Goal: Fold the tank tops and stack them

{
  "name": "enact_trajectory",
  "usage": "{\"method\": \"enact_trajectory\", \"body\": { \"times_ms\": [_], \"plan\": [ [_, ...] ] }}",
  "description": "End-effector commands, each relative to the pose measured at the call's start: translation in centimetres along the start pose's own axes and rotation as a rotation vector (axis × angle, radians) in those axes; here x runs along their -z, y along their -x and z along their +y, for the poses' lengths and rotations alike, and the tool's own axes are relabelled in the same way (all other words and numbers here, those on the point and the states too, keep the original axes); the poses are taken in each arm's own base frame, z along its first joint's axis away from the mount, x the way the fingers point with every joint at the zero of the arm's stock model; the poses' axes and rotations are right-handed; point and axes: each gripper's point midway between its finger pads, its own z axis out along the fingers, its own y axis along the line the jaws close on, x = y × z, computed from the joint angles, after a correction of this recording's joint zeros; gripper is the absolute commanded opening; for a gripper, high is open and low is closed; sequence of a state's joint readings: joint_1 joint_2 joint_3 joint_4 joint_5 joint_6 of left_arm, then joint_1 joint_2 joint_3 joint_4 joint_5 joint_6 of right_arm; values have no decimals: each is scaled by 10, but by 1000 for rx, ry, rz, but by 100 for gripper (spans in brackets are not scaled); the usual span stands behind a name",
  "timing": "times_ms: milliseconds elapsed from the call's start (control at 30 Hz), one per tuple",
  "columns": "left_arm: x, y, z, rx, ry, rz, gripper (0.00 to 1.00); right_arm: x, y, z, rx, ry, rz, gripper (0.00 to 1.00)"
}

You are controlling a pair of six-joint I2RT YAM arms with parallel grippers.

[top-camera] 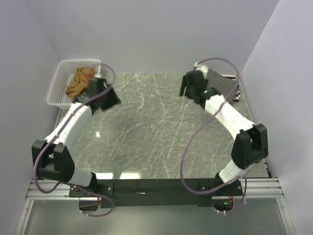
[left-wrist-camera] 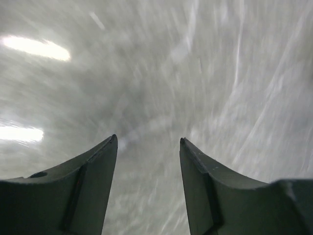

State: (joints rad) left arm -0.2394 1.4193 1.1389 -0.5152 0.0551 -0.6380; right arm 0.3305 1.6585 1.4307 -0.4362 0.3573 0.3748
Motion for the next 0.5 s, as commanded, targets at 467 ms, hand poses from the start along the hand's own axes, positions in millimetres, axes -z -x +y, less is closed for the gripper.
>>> {"method": "enact_trajectory", "body": {
  "times_ms": [467],
  "plan": [
    [-91, 262, 196, 451, 475, -399, 72, 72, -129, 126, 162, 387, 122, 78]
  ]
}}
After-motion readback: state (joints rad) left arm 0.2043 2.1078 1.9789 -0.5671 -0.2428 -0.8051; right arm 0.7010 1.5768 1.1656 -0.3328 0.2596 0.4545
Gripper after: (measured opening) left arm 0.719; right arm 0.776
